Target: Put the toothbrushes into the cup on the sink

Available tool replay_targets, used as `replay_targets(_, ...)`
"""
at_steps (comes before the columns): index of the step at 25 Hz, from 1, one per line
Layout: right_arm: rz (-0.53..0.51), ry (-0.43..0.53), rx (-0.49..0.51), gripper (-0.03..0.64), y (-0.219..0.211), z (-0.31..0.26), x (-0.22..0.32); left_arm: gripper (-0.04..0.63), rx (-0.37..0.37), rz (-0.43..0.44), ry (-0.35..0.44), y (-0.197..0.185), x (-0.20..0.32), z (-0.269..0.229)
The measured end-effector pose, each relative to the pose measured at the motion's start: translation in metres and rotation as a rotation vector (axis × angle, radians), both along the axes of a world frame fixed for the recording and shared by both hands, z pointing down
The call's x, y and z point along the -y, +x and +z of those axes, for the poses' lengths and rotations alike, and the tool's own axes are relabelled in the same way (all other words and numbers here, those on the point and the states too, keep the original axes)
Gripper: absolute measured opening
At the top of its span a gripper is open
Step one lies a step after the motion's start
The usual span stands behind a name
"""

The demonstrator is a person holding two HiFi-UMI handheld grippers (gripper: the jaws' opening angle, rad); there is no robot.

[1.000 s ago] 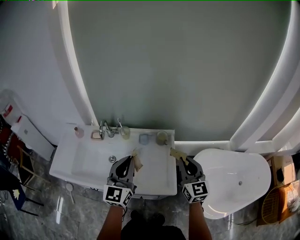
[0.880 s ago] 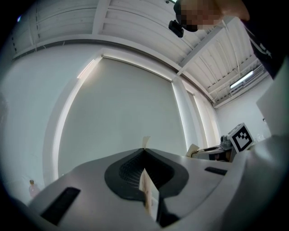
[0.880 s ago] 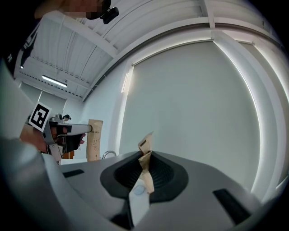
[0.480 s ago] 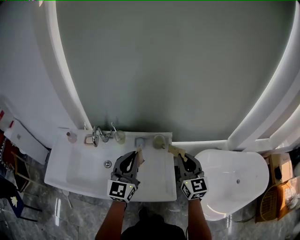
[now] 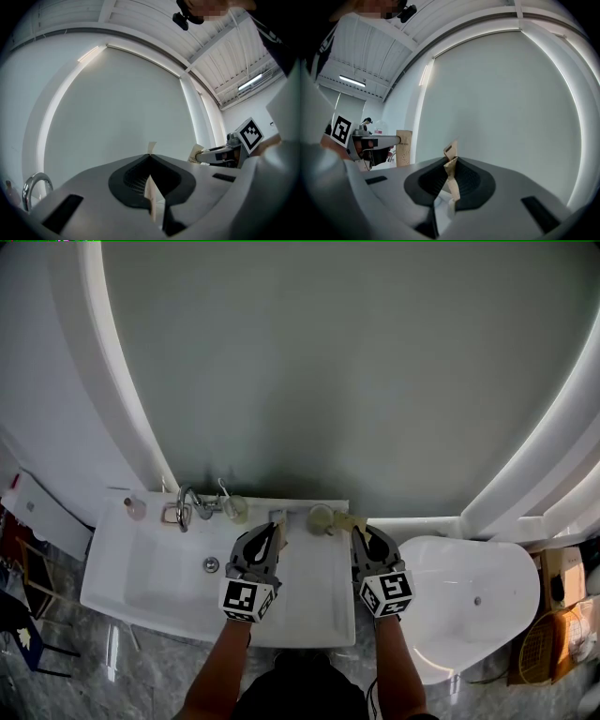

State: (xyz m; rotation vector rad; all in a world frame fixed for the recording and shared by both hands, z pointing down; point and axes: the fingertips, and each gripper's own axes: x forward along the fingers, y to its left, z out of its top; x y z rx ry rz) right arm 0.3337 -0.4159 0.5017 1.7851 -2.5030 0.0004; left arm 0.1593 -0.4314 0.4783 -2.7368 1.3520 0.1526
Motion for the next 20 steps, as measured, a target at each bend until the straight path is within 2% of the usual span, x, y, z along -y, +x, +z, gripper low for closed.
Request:
replay_targets(6, -0.030, -0.028, 0.039, 0.057, 0.004, 0.048, 0.036, 0.025, 0.004, -0.011, -0.007, 0.011, 0.021, 0.038)
replay_targets(11, -0.045, -0.065, 0.032, 0.057, 0.009, 0.082, 0.070, 0.025, -0.010, -0.014, 0.004, 0.020, 0.033, 0.042)
replay_targets(20, -0.015, -0.151, 0.111, 0.057, 0.022, 0.130, 0.093, 0.025, -0.008, -0.025, -0.003, 0.024, 0.044, 0.054)
